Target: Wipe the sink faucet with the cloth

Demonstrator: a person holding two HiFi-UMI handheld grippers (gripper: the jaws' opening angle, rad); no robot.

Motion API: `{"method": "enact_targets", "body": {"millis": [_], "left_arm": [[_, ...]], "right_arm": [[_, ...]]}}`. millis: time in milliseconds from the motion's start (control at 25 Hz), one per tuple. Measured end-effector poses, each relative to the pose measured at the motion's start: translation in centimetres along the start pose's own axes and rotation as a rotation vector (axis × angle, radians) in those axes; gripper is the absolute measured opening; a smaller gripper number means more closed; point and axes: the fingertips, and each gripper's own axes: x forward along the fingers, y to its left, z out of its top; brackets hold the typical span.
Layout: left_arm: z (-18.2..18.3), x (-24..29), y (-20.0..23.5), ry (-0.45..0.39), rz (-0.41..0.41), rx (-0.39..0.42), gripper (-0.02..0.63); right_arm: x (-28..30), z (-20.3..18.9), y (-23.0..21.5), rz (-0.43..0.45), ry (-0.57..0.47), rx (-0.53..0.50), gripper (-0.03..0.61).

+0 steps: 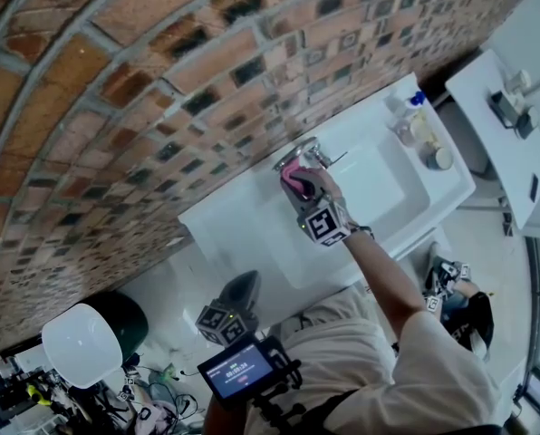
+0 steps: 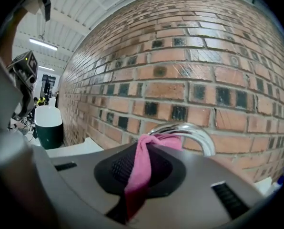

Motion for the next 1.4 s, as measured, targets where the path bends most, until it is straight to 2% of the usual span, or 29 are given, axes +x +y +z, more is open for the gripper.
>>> {"method": "enact_targets", "body": {"millis": [360,440,560,720,800,880,960,1040,1120,1240,1400], "left_arm": [[0.0,-0.2,0.4,0.006,0.01,-0.012,-0.012],[0.1,-0.4,0.8,0.003,0.015,-0.004,-0.012],[0.6,-1.0,1.1,-0.007,0.036,-0.006,-0.012],[0.9,-1.9,1.8,-0.014,0.066,-0.018,-0.012],[0.7,-2.2,2.1,-0.017,0.066,-0.022,-0.012],[0.3,-2.3,2.2,-0.011,0.059,-0.023,-0.012],[0.1,-2.1,2.3,0.0,0.055,-0.02,-0.012],[-0.3,-2.0,2.5,0.009,0.046,-0.015,-0.012],[-0.7,-1.8,2.9,0.01,0.041,-0.012,-0.012],[-0.7,-1.7,3.1,0.02,0.037,0.011,-0.013],[-0.5,-1.8,3.1,0.025,0.032,-0.011,-0.012]], "right_arm": [[2.3,-3.1,2.9,0.064,0.084,0.033,0.041],[3.3,-2.9,3.6,0.072,0.086,0.068,0.041],[5.1,-1.9,4.1,0.035,0.068,0.188,0.04],[5.8,0.6,4.2,-0.072,0.016,0.348,0.04],[5.2,2.9,5.1,-0.066,-0.036,0.366,0.04],[4.4,3.5,6.1,-0.05,-0.039,0.428,0.04],[4.0,1.1,6.0,-0.074,0.024,0.593,0.04],[3.6,-2.6,4.8,-0.145,0.094,0.763,0.041],[3.2,-5.0,3.4,-0.205,0.113,0.857,0.04],[2.9,-4.0,2.0,-0.204,0.059,0.868,0.04],[2.1,2.4,2.4,-0.059,-0.035,0.729,0.04]]}}
